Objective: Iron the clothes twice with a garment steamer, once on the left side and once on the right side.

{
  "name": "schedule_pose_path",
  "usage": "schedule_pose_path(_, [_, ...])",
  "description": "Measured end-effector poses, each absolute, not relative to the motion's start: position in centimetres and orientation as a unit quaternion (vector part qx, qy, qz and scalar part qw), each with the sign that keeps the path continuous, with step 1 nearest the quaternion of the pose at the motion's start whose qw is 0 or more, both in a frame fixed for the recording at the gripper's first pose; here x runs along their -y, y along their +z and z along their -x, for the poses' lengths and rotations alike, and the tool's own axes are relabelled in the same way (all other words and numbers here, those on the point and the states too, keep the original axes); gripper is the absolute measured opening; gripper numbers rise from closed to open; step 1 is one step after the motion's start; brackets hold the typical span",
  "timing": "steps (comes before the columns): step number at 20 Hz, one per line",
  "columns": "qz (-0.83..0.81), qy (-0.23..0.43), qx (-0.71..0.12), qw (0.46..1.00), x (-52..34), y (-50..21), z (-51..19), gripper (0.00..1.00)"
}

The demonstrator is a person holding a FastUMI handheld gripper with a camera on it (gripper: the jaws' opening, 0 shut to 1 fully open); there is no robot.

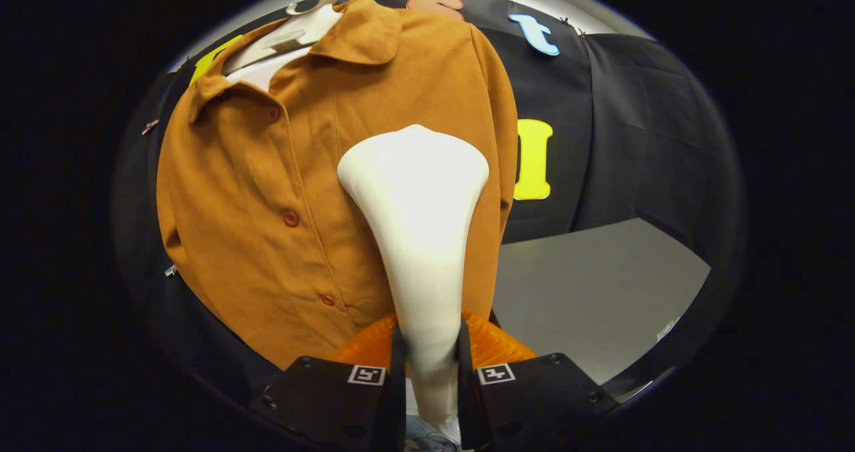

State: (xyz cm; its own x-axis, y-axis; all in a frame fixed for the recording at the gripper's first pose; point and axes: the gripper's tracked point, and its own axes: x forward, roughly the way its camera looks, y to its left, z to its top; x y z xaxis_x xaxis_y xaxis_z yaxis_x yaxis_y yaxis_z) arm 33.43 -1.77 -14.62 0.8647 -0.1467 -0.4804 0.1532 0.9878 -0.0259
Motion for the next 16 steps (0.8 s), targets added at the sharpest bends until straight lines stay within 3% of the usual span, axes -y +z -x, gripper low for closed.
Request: schedule_pose_path(16, [-0.03, -0.09, -0.379, 0.921, 2.9, -25.3, -29.6, 0.35])
